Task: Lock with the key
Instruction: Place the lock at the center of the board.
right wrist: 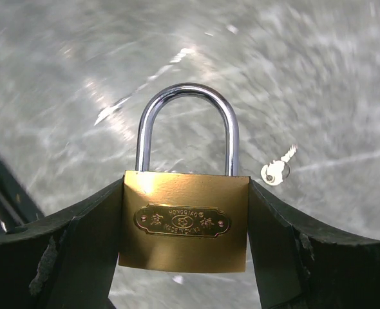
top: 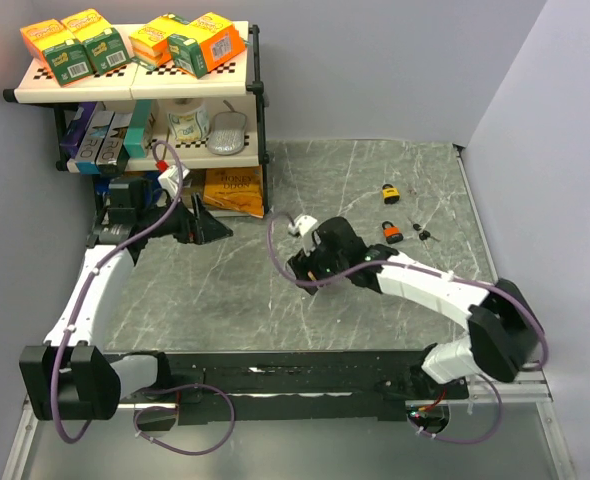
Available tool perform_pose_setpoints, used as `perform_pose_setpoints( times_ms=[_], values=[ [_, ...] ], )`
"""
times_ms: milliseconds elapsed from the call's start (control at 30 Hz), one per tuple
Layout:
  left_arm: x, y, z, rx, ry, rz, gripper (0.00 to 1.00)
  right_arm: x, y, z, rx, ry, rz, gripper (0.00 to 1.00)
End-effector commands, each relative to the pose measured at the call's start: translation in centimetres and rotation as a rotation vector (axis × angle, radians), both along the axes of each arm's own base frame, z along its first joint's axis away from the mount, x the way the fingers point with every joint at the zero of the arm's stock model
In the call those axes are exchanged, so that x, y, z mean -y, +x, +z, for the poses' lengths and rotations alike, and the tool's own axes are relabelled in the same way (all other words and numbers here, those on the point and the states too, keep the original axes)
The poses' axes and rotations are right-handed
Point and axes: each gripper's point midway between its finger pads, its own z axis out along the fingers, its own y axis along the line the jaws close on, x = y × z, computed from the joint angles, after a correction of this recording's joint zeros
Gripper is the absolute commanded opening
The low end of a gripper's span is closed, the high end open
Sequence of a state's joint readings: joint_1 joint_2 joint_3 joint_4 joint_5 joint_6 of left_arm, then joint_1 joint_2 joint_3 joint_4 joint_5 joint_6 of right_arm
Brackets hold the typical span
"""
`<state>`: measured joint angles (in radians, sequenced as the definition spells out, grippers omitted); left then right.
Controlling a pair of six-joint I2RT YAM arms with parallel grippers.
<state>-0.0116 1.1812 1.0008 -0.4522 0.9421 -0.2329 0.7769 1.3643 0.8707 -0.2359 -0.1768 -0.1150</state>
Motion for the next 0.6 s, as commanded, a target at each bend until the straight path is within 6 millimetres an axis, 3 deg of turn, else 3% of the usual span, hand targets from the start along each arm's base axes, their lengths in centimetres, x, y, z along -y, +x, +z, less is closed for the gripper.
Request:
perform_pose_setpoints(
  times_ms=[0, 67, 267, 400, 567],
  values=[
    [-1.1, 0.0, 0.1, -0.023, -0.010, 0.082, 0.96, -1.3, 3.9, 1.9, -0.074, 0.150, -0.280, 0.18],
    [-1.4, -0.3, -0.1, -0.027, -0.006, 0.090, 0.96, -1.9, 4.9, 2.2, -0.063, 0.198, -0.321, 0.18],
    [-1.4, -0.2, -0.6, -0.046, -0.019, 0.085, 0.96, -1.4, 7.2, -1.2, -0.119, 0.141, -0.541, 0.15],
    [-1.6, 0.8, -0.7, -0.050, -0.020, 0.080, 0.96, -2.3, 8.9, -2.0, -0.100, 0.118, -0.643, 0.08],
    [-1.8, 2.2, -0.9, -0.067, -0.033, 0.070, 0.96, -2.3, 10.0, -3.8, -0.105, 0.074, -0.731, 0.08]
  ],
)
